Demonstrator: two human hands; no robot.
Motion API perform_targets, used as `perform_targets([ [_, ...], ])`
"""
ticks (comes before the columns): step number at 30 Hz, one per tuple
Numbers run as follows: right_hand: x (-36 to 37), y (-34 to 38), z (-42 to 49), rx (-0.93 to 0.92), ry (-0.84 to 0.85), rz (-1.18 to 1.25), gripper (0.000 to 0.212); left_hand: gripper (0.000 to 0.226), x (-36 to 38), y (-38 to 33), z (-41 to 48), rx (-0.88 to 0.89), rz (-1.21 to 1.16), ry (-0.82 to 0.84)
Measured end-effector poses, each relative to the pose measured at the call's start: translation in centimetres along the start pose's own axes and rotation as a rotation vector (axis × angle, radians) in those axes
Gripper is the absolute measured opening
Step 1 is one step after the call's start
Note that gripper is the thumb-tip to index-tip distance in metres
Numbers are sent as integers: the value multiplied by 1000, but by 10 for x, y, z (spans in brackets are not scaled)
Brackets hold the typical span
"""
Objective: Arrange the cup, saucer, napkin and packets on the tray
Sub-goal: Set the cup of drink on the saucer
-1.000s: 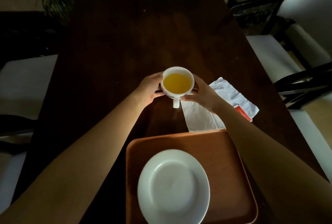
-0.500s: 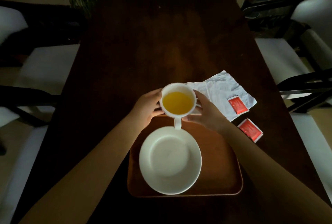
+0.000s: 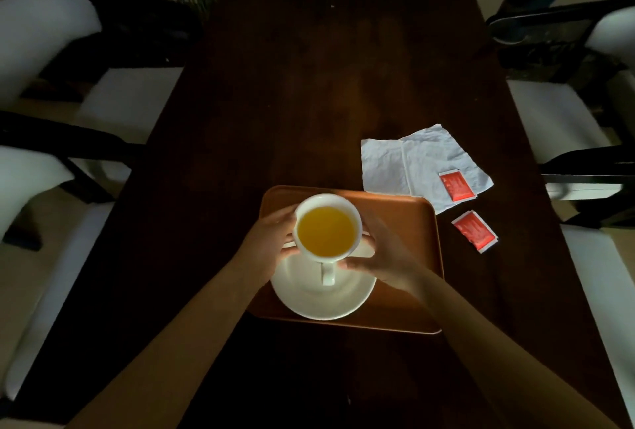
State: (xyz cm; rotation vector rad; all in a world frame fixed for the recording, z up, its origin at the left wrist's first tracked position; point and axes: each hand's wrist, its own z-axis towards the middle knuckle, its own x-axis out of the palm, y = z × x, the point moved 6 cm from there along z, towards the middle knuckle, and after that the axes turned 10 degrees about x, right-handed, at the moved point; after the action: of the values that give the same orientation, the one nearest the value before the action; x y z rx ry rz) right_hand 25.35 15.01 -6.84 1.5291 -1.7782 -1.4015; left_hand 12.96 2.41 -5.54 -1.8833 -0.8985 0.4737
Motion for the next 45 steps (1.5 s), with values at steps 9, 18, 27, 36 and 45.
perform_targets([
  [9,13,-4,-16,-62,20,-12,85,25,-7,18,-19,-22,-14,-80],
  [18,16,-10,-20,-39,25,-37,88,19,-9,26,-20,-35,2,-88],
  [27,-26,-5,-12,-12,-76,-205,77,27,-17,-24,11,206,274,-119],
  [36,-164,-28,19,264,-633,-265,30,29,100,-73,99,328,693,203],
  [45,-188,-42,36,342,-779,-599,38,35,191,-45,150,527,1172,405],
])
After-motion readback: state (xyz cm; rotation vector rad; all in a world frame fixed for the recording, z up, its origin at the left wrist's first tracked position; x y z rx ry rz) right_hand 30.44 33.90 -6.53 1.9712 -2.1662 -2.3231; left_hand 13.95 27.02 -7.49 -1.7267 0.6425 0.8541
